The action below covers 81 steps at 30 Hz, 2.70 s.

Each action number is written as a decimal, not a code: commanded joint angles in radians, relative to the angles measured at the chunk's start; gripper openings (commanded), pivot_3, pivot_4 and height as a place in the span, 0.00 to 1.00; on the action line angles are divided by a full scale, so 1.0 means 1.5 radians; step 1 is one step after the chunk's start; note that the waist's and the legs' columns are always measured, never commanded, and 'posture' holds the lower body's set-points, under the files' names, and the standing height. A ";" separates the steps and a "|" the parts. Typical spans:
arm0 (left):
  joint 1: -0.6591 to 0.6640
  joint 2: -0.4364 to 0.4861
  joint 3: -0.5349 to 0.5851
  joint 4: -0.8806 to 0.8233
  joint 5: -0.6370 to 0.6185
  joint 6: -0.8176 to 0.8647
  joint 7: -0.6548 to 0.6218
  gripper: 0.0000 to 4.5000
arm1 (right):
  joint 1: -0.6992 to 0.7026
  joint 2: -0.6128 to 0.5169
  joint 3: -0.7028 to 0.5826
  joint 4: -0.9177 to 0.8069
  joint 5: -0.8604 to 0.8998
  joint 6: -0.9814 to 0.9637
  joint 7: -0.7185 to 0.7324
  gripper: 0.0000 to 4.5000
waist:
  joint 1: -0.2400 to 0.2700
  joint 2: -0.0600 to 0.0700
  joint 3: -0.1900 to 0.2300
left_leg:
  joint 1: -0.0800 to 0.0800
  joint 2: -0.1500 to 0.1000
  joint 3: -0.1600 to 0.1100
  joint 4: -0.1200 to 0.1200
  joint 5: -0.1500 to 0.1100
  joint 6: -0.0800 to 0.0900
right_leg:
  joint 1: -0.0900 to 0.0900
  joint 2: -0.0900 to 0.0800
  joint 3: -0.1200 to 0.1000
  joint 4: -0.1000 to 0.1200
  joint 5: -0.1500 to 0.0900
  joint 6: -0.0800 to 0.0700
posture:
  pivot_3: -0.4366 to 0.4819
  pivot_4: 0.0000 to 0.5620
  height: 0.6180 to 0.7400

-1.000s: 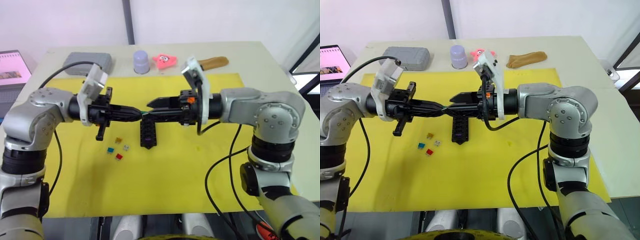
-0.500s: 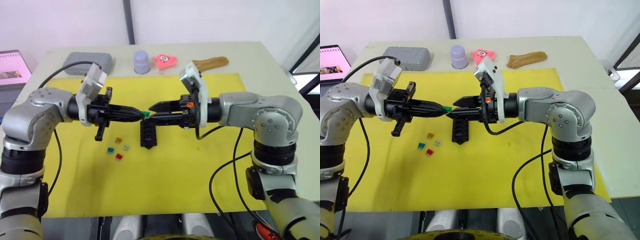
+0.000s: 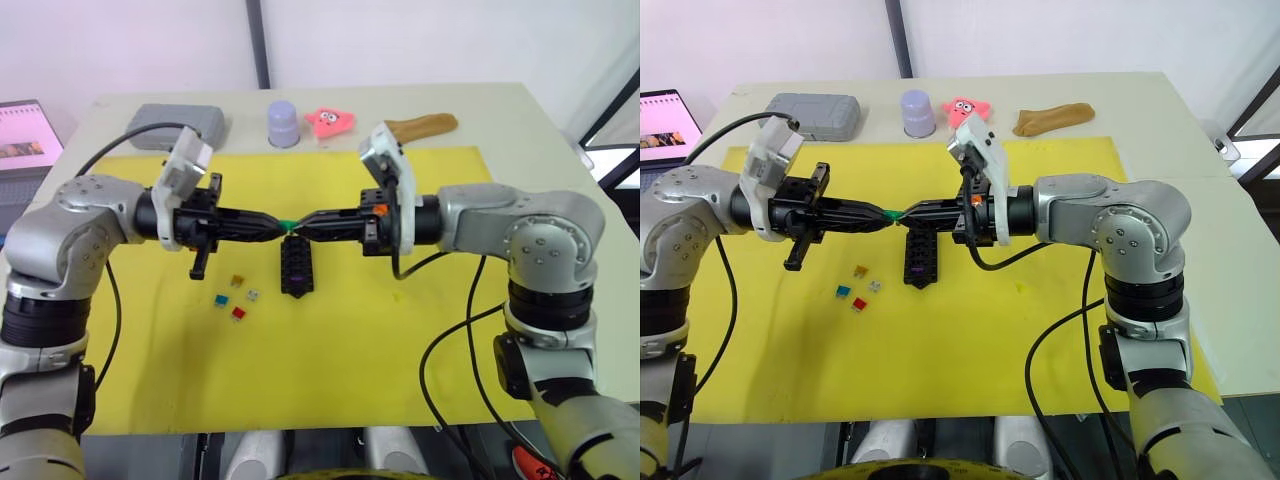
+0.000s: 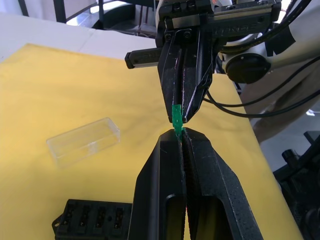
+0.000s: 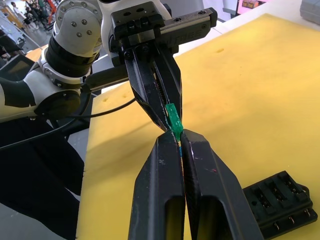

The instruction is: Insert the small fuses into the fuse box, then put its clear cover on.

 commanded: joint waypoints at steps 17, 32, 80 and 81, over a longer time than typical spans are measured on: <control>-0.005 0.015 -0.001 -0.015 -0.004 -0.009 0.002 0.00 | -0.031 0.008 -0.006 0.000 0.030 -0.013 -0.012 0.29 | 0.000 0.000 0.000 | 0.000 0.000 0.000 0.000 0.000 0.000 | 0.000 0.000 0.000 0.000 0.000 0.000 | 0.48 0.27 1.00; -0.004 0.018 0.000 -0.017 -0.008 -0.006 0.006 0.00 | -0.023 0.001 0.011 -0.002 0.025 -0.021 -0.010 0.24 | 0.000 0.000 0.000 | 0.000 0.000 0.000 0.000 0.000 0.000 | 0.000 0.000 0.000 0.000 0.000 0.000 | 0.48 0.27 1.00; 0.093 -0.048 -0.144 0.165 0.320 -0.384 0.052 0.98 | 0.053 -0.025 0.297 0.158 -0.422 -0.436 0.219 0.00 | 0.000 0.000 0.000 | 0.000 0.000 0.000 0.000 0.000 0.000 | 0.000 0.000 0.000 0.000 0.000 0.000 | 0.48 0.27 1.00; 0.092 -0.048 -0.144 0.165 0.321 -0.384 0.052 0.98 | 0.054 -0.024 0.297 0.160 -0.426 -0.438 0.221 0.00 | 0.000 0.000 0.000 | 0.000 0.000 0.000 0.000 0.000 0.000 | 0.000 0.000 0.000 0.000 0.000 0.000 | 0.48 0.27 1.00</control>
